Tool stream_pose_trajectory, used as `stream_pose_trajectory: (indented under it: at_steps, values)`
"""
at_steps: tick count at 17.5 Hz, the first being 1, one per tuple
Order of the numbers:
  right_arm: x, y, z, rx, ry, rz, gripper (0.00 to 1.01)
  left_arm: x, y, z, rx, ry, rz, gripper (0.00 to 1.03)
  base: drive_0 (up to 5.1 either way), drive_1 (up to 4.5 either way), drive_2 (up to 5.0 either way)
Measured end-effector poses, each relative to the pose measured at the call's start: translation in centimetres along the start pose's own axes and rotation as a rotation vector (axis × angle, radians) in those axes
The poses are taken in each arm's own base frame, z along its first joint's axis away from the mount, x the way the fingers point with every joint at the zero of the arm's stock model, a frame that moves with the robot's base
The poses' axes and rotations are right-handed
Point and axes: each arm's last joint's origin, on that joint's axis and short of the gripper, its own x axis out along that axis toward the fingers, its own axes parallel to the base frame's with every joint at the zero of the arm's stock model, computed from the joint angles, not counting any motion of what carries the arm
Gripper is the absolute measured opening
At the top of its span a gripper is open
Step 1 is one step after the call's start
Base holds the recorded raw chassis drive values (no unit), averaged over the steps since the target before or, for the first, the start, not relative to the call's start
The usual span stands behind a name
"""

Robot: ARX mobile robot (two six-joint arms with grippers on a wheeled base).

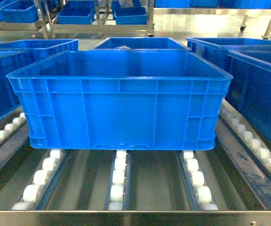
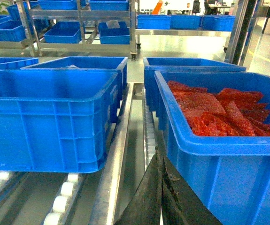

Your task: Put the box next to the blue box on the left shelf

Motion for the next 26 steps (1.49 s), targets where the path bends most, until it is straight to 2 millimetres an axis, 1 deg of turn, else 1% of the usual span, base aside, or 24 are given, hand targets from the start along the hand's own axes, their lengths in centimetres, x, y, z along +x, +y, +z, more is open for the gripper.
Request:
stream_pose_trajectory:
  at_steps: [12, 13, 14, 17, 18, 21, 24, 25, 26]
  values:
    - [-0.9, 0.0, -0.1, 0.0, 0.0, 0.0, 0.01, -0.9, 0.0, -0.1, 0.0, 0.001, 0.0, 0.01, 0.0, 0.0, 0.0]
    - [-1.5, 0.0, -0.6, 0.0, 0.05, 0.003, 0.01, -1.5, 0.0, -0.6, 0.0, 0.049, -0.001, 0.01, 0.0, 0.0, 0.0]
    - [-2.0, 0.0, -0.2, 0.0, -0.009, 0.003, 0.01, -1.9, 0.0, -0.3, 0.0, 0.004, -0.001, 0.01, 0.0, 0.0, 0.0]
    - [-2.0, 0.0, -0.3, 0.0, 0.007, 0.002, 0.01, -1.9, 0.0, -0.4, 0.001, 0.013, 0.002, 0.01, 0.0, 0.0, 0.0]
    - [-2.0, 0.0, -0.3, -0.001, 0.008, 0.002, 0.1, -1.9, 0.0, -0.4, 0.0, 0.019, 0.001, 0.07, 0.0, 0.0, 0.0]
    - [-2.0, 0.0, -0.3, -0.001, 0.009, 0.003, 0.52, -1.9, 0.0, -0.4, 0.001, 0.019, 0.001, 0.49, 0.0, 0.0, 0.0]
    - [-2.0, 0.0, -0.3, -0.001, 0.009, 0.003, 0.93, -1.9, 0.0, -0.4, 0.001, 0.019, 0.001, 0.89, 0.0, 0.0, 0.0]
    - [-2.0, 0.0, -0.3, 0.0, 0.009, 0.003, 1.0, -1.9, 0.0, -0.4, 0.002, 0.019, 0.001, 1.0, 0.0, 0.0, 0.0]
    - [-2.0, 0.0, -0.3, 0.0, 0.009, 0.003, 0.98, -1.9, 0.0, -0.4, 0.003, 0.019, 0.001, 0.97, 0.0, 0.0, 0.0]
